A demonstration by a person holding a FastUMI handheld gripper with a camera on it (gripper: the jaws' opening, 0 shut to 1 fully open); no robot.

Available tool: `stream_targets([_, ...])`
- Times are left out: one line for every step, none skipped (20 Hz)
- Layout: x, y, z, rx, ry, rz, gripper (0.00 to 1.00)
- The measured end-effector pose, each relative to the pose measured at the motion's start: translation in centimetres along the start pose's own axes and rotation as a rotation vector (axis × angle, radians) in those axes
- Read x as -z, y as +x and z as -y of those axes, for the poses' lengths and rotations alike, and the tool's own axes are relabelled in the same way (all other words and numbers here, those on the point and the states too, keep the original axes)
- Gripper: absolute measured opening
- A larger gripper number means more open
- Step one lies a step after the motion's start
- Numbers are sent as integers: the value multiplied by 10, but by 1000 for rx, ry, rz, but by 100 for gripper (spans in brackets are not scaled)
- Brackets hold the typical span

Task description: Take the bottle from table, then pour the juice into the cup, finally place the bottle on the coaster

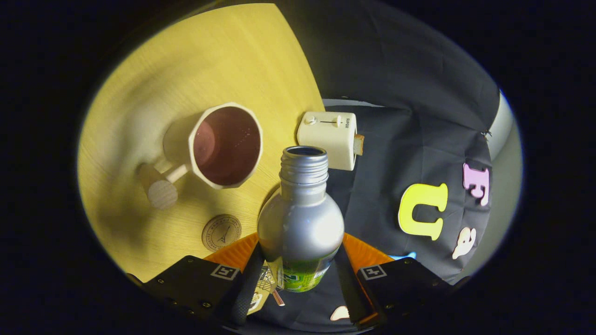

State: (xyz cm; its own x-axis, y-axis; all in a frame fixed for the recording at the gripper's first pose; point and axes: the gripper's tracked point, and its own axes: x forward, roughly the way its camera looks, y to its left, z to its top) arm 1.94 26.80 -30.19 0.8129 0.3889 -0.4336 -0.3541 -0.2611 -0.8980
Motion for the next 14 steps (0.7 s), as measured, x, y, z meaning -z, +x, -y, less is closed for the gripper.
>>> stream_targets([0, -2, 2, 7, 43, 3, 79])
stream_targets([1, -4, 6, 19, 87, 5, 79])
stream_targets([2, -6, 9, 32, 134, 7, 79])
stream_targets([4, -7, 11, 42, 180, 9, 79])
stream_targets([6, -9, 13, 51, 228, 9, 79])
stream_targets([9, -11, 16, 64, 275, 8, 79])
stream_targets([12, -13, 19, 74, 322, 8, 79])
stream_targets([16, -15, 20, 83, 363, 8, 79])
stream_targets([19, -17, 23, 93, 402, 12, 79])
stream_targets([23, -18, 24, 99, 443, 13, 79])
stream_targets([25, -20, 23, 97, 490, 14, 79])
stream_targets([27, -22, 21, 89, 547, 18, 79])
stream_targets([28, -24, 20, 85, 610, 20, 79])
stream_targets([28, -25, 20, 79, 678, 26, 79])
